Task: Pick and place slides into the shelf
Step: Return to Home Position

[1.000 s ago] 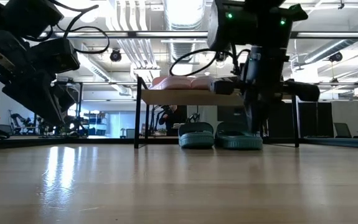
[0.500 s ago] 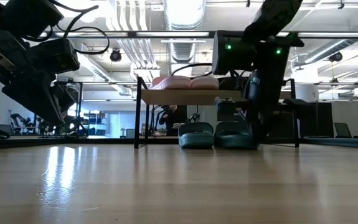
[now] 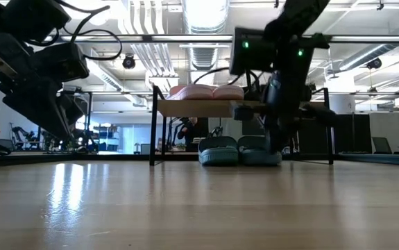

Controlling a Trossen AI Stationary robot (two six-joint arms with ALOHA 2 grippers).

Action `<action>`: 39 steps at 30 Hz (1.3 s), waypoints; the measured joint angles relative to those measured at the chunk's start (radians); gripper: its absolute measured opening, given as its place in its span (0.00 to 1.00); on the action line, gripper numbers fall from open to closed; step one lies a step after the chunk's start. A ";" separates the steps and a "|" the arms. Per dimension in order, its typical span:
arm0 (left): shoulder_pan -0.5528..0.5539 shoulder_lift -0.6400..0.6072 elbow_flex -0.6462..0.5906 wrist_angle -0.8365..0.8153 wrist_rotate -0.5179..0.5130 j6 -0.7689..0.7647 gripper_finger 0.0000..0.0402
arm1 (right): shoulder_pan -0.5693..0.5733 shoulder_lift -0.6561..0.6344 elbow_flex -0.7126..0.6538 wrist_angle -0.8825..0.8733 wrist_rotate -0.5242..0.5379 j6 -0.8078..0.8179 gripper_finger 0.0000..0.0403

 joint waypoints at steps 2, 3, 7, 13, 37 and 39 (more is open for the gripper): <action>0.000 0.000 0.000 0.008 0.000 0.000 0.00 | 0.022 -0.001 0.021 0.002 0.022 0.004 0.02; 0.000 0.000 0.000 0.015 0.000 0.000 0.00 | 0.033 -0.002 0.032 0.001 0.030 0.005 0.02; 0.000 0.000 0.003 0.057 0.013 -0.011 0.00 | 0.085 -0.002 0.095 -0.015 0.080 -0.012 0.02; 0.001 0.000 0.013 0.216 0.109 -0.032 0.00 | 0.195 -0.002 0.247 -0.232 0.137 0.061 0.02; 0.145 -0.119 0.115 0.468 0.349 -0.052 0.00 | 0.528 -0.009 0.929 -0.053 0.287 -0.553 0.02; 0.152 -0.138 0.114 0.459 0.348 -0.052 0.00 | 0.510 -0.009 0.877 0.006 0.274 -0.542 0.02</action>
